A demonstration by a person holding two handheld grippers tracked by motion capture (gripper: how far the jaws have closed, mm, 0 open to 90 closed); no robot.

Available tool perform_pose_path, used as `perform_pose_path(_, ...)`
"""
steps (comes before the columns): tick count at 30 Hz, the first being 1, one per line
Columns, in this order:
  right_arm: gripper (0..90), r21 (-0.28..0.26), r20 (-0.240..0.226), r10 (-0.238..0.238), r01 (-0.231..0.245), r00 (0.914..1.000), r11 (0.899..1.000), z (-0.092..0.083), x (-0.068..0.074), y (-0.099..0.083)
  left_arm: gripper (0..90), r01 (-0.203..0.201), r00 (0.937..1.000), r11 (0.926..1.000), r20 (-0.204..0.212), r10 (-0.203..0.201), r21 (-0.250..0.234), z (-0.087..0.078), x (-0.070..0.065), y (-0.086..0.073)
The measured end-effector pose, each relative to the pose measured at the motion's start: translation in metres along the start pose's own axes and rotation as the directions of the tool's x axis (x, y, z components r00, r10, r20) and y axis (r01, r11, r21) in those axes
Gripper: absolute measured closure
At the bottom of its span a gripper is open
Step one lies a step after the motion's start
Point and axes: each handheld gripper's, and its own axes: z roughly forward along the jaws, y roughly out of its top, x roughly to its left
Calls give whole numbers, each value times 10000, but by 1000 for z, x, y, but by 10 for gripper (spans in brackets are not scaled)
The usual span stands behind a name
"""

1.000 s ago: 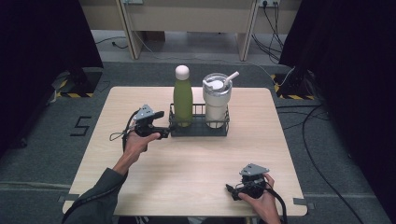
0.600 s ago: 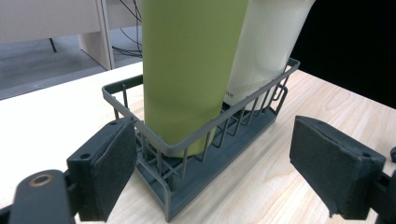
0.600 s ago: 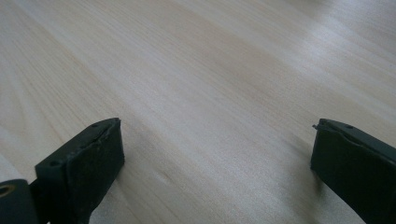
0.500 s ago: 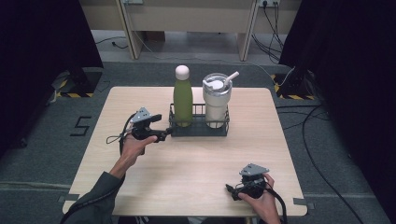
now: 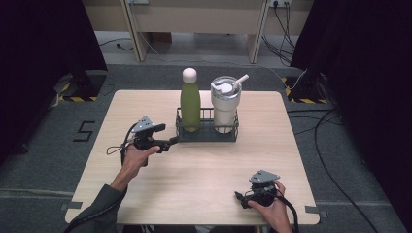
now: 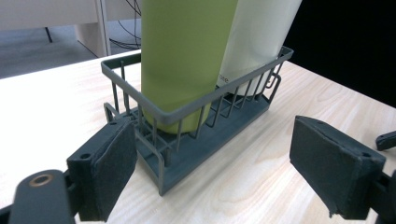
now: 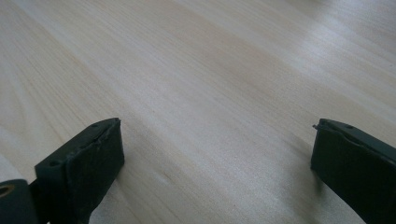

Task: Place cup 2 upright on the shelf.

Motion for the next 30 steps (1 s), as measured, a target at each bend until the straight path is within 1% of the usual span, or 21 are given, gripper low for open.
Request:
perform_pose_path(10, 31, 2, 2, -24, 24, 10000, 10000, 0, 0, 0, 149, 103, 9999, 9999, 47, -103, 86, -10, -2, -11)
perform_pose_path(21, 31, 8, 1, 2, -2, 10000, 10000, 0, 0, 0, 149, 158, 9998, 9997, 112, -160, 193, -16, -7, -21)
perform_pose_path(30, 31, -1, 6, -31, 31, 10000, 10000, 0, 0, 0, 149, 42, 9999, 9994, 125, -46, 349, -20, -12, -28)
